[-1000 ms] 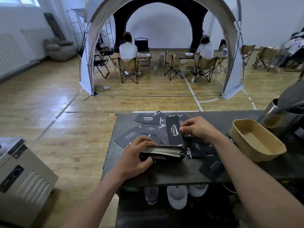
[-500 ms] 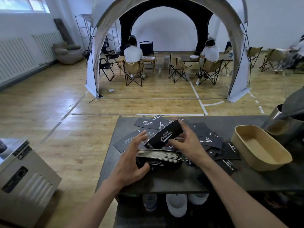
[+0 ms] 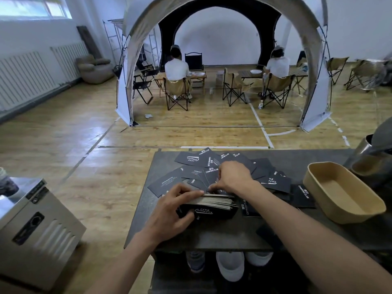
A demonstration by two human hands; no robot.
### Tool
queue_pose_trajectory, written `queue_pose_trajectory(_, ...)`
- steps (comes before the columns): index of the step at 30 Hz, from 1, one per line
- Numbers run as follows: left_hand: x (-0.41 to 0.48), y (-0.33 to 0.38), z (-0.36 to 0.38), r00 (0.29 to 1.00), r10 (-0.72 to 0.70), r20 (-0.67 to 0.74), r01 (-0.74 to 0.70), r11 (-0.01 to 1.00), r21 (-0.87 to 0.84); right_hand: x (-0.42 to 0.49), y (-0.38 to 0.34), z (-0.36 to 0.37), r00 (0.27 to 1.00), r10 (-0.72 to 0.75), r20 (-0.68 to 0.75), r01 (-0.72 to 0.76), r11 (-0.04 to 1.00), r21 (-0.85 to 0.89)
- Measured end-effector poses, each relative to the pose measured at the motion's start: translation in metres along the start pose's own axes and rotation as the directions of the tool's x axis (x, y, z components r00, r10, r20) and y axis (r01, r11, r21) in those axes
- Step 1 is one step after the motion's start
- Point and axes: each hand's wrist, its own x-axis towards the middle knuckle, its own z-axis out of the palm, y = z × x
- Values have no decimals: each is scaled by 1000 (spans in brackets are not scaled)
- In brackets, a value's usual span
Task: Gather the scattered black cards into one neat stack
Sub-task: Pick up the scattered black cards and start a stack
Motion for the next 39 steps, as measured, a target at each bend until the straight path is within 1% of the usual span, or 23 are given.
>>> queue_pose_trajectory(2,0,-1,2,1000,-10,-10,10,1000,8,2,1,-1,999,31,19,-33,997,69)
queue_pose_trajectory(4,-1,-2,3,1000,-19,-13,20,1000,14,2,8,-6,997,46,63,-58,977,204)
queue_pose_trajectory(6,-2,-3,2,1000,-23,-6,23,1000,18,-3,16,-20,997,5,77,-34,925,377)
queue_pose_trajectory(8,-2,-3,1,1000,-29,0,29,999,26,-11,21,-35,990,-98,100,26,829,559)
queue_pose_trajectory(10,-1,-1,1,999,-39,-12,40,999,35,-18,25,-42,949,-239,207,69,796,602)
queue_pose_trajectory(12,-1,-1,2,999,-40,-20,41,999,27,-27,26,-37,841,-371,394,103,825,556)
queue_pose_trajectory(13,-1,-1,2,999,-34,-11,34,999,19,-29,26,-32,799,-406,443,102,818,566)
queue_pose_trajectory(14,-2,-1,2,1000,-23,4,23,1000,18,-30,25,-28,798,-415,438,67,783,619)
queue_pose_trajectory(16,-2,-3,3,1000,-4,15,3,999,42,-24,24,-24,907,-288,308,-57,641,766)
queue_pose_trajectory(17,-3,-3,3,1000,-2,11,1,998,55,-16,24,-21,964,-166,210,-61,628,776)
queue_pose_trajectory(18,-3,-3,3,1000,-6,8,5,998,61,-8,24,-20,993,-58,100,-26,729,685)
queue_pose_trajectory(19,-3,-3,4,1000,-11,7,11,998,66,-3,24,-17,1000,-9,16,0,874,487)
queue_pose_trajectory(20,-3,-3,4,1000,-13,7,13,997,72,-2,21,-13,1000,8,-28,1,960,278)
queue_pose_trajectory(21,-3,-2,3,1000,-14,6,14,997,80,-1,17,-6,1000,16,-23,-13,991,131)
queue_pose_trajectory(22,-4,-2,3,1000,-16,2,16,996,84,-2,12,-1,1000,24,4,-24,998,57)
queue_pose_trajectory(24,-4,-1,2,1000,-25,6,24,996,84,0,6,4,998,55,42,-57,998,39)
queue_pose_trajectory(27,-5,-1,2,999,-33,23,30,996,89,5,10,-4,992,118,54,-126,977,174)
queue_pose_trajectory(29,-5,-2,3,999,-40,26,37,996,83,8,20,-11,989,142,42,-148,938,313)
queue_pose_trajectory(30,-5,-2,3,999,-44,26,42,996,79,9,27,-14,989,138,59,-150,901,407)
queue_pose_trajectory(32,-5,-1,3,998,-56,28,54,996,76,8,38,-21,983,117,144,-181,775,605)
queue_pose_trajectory(34,-5,-1,3,997,-65,33,63,995,72,8,52,-25,973,133,189,-228,688,689)
queue_pose_trajectory(37,-4,-1,3,997,-69,29,67,996,64,7,65,-28,975,178,133,-218,645,733)
queue_pose_trajectory(39,-3,0,2,998,-53,19,52,997,50,-2,64,-31,981,188,56,-154,557,816)
